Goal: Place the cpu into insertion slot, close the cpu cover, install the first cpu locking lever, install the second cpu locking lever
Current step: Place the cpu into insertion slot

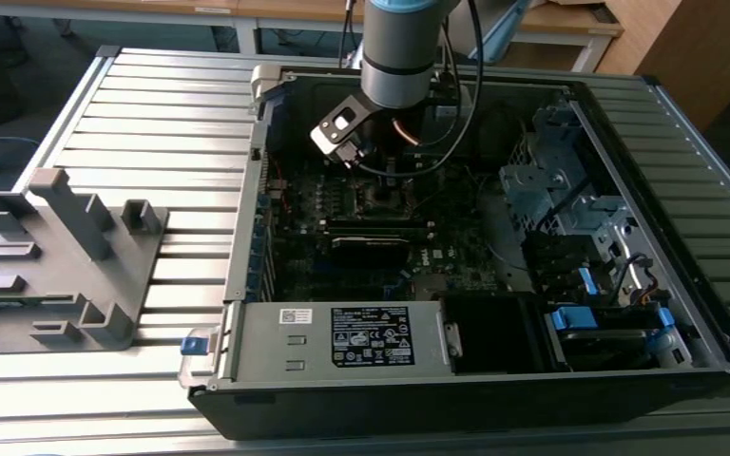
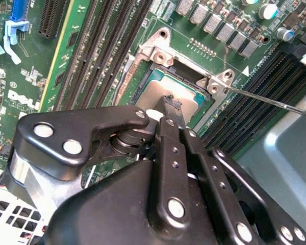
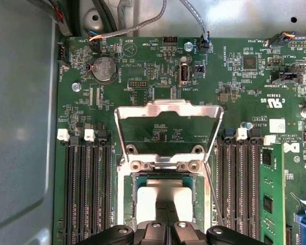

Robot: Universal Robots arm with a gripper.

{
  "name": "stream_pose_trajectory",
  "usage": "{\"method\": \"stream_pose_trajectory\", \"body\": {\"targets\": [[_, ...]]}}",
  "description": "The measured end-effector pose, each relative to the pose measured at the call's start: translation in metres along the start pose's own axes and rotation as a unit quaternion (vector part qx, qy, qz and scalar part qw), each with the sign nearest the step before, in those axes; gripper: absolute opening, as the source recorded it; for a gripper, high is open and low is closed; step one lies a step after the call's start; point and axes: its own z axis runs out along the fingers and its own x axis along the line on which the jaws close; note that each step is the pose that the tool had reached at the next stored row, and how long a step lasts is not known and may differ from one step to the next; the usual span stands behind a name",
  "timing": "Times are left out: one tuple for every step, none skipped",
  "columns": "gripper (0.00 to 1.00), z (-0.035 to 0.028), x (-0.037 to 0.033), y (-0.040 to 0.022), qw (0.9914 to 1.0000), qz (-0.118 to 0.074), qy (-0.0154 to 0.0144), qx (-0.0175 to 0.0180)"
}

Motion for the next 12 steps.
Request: {"method": "stream_pose_trajectory", "body": {"targets": [[0.11,0.0000,0.0000,0.0000,1.00000,0.000,0.0001,-0.0001],[0.11,0.0000,0.0000,0.0000,1.00000,0.000,0.0001,0.0000],[0.11,0.0000,0.0000,0.0000,1.00000,0.000,0.0000,0.0000],[0.11,0.0000,0.0000,0.0000,1.00000,0.000,0.0000,0.0000],[0.11,-0.0001,0.0000,0.0000,1.00000,0.000,0.0001,0.0000],[0.11,-0.0007,0.0002,0.0001,1.00000,0.000,0.0004,-0.0003],[0.11,-0.0015,0.0004,0.0002,1.00000,0.000,0.0011,-0.0006],[0.11,-0.0026,0.0007,0.0004,1.00000,0.000,0.0019,-0.0011],[0.11,-0.0048,0.0006,0.0004,1.00000,0.000,0.0010,-0.0006],[0.11,-0.0071,0.0004,0.0004,1.00000,0.000,0.0005,-0.0003],[0.11,-0.0090,0.0004,0.0005,1.00000,0.000,0.0006,-0.0004],[0.11,-0.0111,0.0005,0.0005,1.00000,0.000,0.0005,-0.0003]]}}
